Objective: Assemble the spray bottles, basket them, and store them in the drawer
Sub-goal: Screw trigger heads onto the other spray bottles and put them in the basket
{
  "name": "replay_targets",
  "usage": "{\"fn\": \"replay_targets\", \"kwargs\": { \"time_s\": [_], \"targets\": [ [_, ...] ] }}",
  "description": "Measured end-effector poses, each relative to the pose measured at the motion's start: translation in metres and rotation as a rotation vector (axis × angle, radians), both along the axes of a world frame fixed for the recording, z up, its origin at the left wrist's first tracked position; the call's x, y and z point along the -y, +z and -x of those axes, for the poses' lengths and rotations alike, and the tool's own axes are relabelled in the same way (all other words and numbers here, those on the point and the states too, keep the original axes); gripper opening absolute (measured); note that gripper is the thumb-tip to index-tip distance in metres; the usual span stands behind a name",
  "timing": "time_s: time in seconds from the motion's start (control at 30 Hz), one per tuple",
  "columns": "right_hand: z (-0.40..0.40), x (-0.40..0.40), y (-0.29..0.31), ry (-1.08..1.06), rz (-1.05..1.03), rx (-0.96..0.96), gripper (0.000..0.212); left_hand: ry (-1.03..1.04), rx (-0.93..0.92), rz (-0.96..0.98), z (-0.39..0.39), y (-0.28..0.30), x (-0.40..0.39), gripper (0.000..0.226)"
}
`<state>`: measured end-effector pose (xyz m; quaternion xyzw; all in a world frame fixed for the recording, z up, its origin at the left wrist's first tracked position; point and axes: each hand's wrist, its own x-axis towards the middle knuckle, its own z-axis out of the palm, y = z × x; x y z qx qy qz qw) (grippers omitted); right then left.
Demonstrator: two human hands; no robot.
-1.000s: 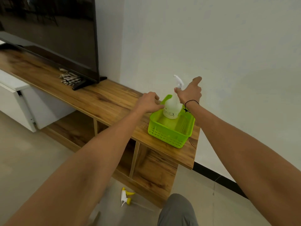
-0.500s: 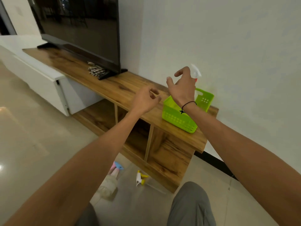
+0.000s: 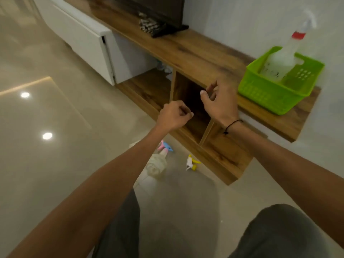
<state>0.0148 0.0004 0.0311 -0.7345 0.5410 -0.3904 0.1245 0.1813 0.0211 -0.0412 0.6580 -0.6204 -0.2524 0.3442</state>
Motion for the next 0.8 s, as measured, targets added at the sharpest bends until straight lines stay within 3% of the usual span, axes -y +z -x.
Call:
{"fn": "replay_targets", "kwargs": {
  "time_s": [0.3, 0.47, 0.57, 0.7, 0.8],
  "targets": [
    [-0.034, -0.035, -0.116, 0.107, -0.345, -0.273, 0.020, 0.043, 0.153, -0.302, -0.040, -0.123, -0.043, 0.036],
    [-0.045, -0.055, -0.146, 0.121, -0.498, -0.358, 0.022, -0.025, 0.383, -0.483, -0.049, -0.178, -0.071, 0.075],
    [-0.047, -0.061, -0.159, 0.123, -0.567, -0.367, 0.021, -0.100, 0.345, -0.583, -0.049, -0.199, -0.082, 0.095],
    [-0.050, -0.065, -0.171, 0.070, -0.651, -0.266, 0.020, -0.098, 0.280, -0.525, -0.046, -0.205, -0.086, 0.095],
    [-0.054, -0.069, -0.179, 0.032, -0.757, -0.198, 0.025, -0.081, 0.062, -0.496, -0.048, -0.201, -0.089, 0.095]
  ]
}}
